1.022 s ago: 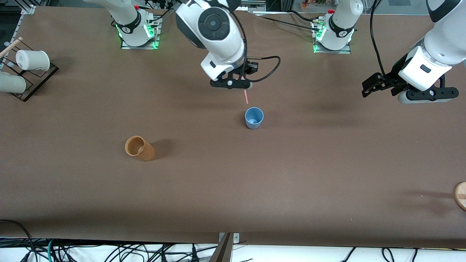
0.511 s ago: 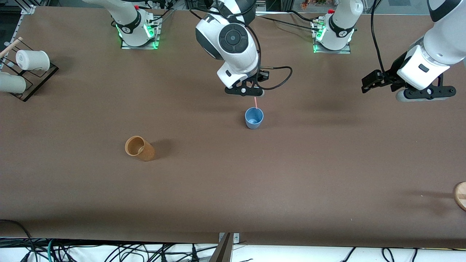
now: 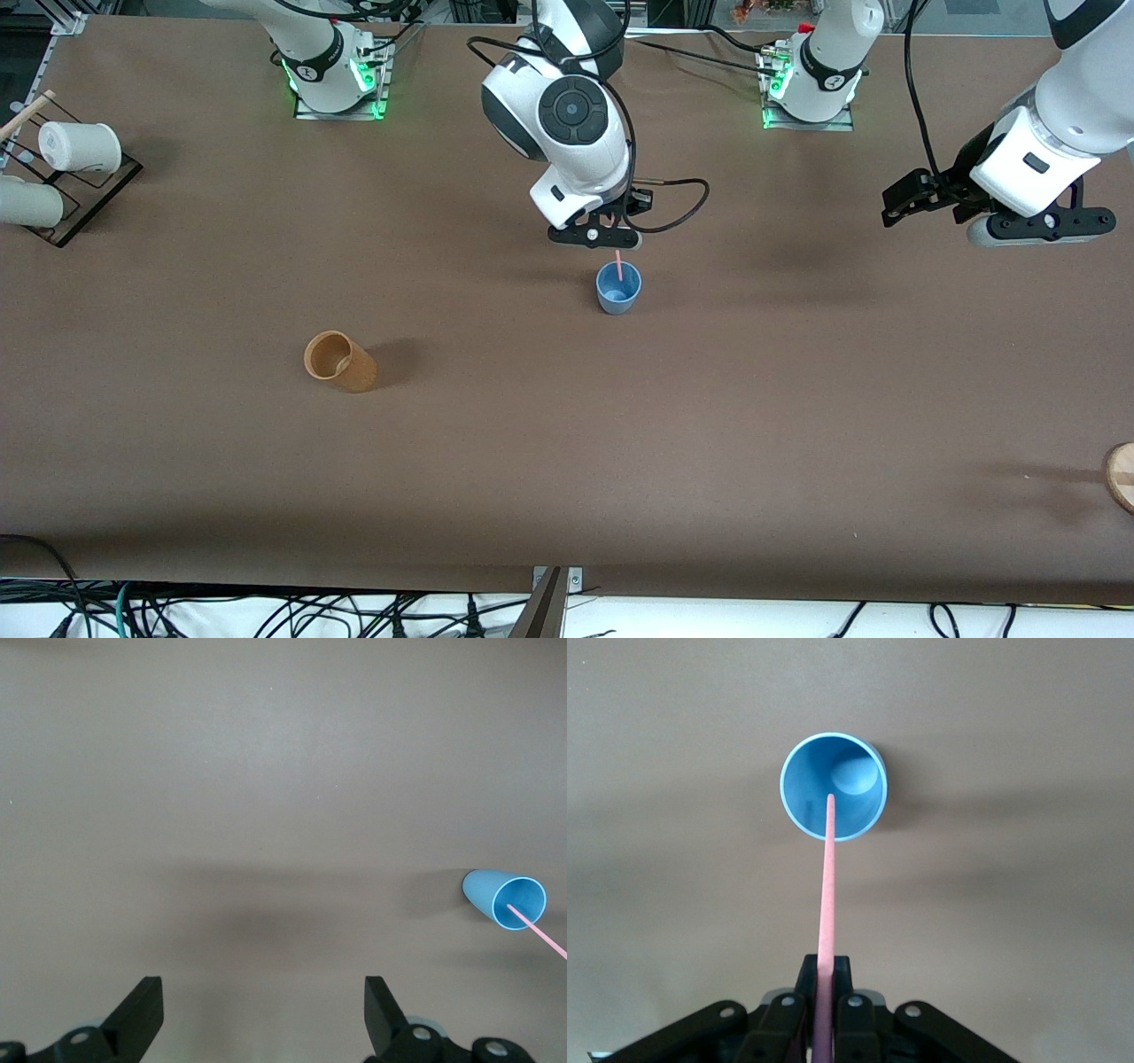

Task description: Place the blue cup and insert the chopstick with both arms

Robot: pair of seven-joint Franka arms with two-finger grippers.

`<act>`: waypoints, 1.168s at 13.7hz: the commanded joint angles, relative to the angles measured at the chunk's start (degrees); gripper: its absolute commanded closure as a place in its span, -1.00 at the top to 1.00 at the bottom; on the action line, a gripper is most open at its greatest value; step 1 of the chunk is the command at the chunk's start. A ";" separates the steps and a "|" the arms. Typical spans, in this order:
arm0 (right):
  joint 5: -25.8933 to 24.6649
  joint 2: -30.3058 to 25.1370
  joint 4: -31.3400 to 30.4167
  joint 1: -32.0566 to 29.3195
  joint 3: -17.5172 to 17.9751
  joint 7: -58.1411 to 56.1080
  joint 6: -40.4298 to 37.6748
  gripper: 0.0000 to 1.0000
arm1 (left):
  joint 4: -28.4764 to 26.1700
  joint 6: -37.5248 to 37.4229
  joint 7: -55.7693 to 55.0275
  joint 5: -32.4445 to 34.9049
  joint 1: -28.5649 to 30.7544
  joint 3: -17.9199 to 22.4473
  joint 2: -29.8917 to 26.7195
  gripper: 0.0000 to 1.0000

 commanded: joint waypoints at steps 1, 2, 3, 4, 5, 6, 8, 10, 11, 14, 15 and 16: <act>-1.76 2.35 1.96 0.68 -0.37 1.15 1.20 -0.50 | 1.91 -1.45 1.30 -0.63 0.00 0.11 1.06 1.00; -2.20 2.96 1.87 1.12 -0.37 1.06 2.00 -0.27 | 1.91 -1.45 1.30 -0.63 0.00 0.11 1.06 1.00; -2.46 3.23 1.87 1.21 -0.37 1.06 2.26 -0.06 | 1.91 -1.45 1.30 -0.63 0.08 0.11 1.06 1.00; -2.47 3.15 1.96 1.12 -0.55 0.88 2.27 0.08 | 2.00 -1.45 1.30 -0.63 0.08 0.11 1.06 1.00; -2.47 2.88 2.13 0.77 -0.64 0.45 2.18 0.19 | 1.91 -1.45 1.30 -0.63 0.08 0.11 1.06 1.00; -2.47 2.45 2.31 0.42 -0.90 0.27 1.92 0.41 | 2.00 -1.45 1.30 -0.63 0.00 0.11 1.06 1.00; -2.55 0.00 2.22 -0.80 -1.60 0.27 1.39 1.00 | 2.00 -1.45 1.30 -0.63 0.08 0.11 1.06 1.00; -3.86 -4.83 0.56 -5.36 -1.34 -0.17 0.78 1.00 | 2.00 -1.45 1.30 -0.63 0.00 0.11 1.06 1.00; -4.22 -8.16 -1.80 -8.43 -1.17 -1.82 0.08 1.00 | 2.00 -1.45 1.30 -0.63 -0.09 0.11 1.06 1.00; -3.96 -17.74 -8.40 -17.65 -0.99 -16.98 -5.79 1.00 | 1.91 -1.45 1.39 -0.63 0.00 0.11 1.06 1.00; -4.13 -20.38 -9.46 -21.69 -0.55 -23.14 -9.39 1.00 | 1.91 -1.45 1.39 -0.63 0.00 0.11 1.06 1.00; -4.05 -23.11 -10.43 -26.08 0.32 -29.81 -12.29 1.00 | 1.91 -1.45 1.39 -0.63 0.17 0.20 1.15 1.00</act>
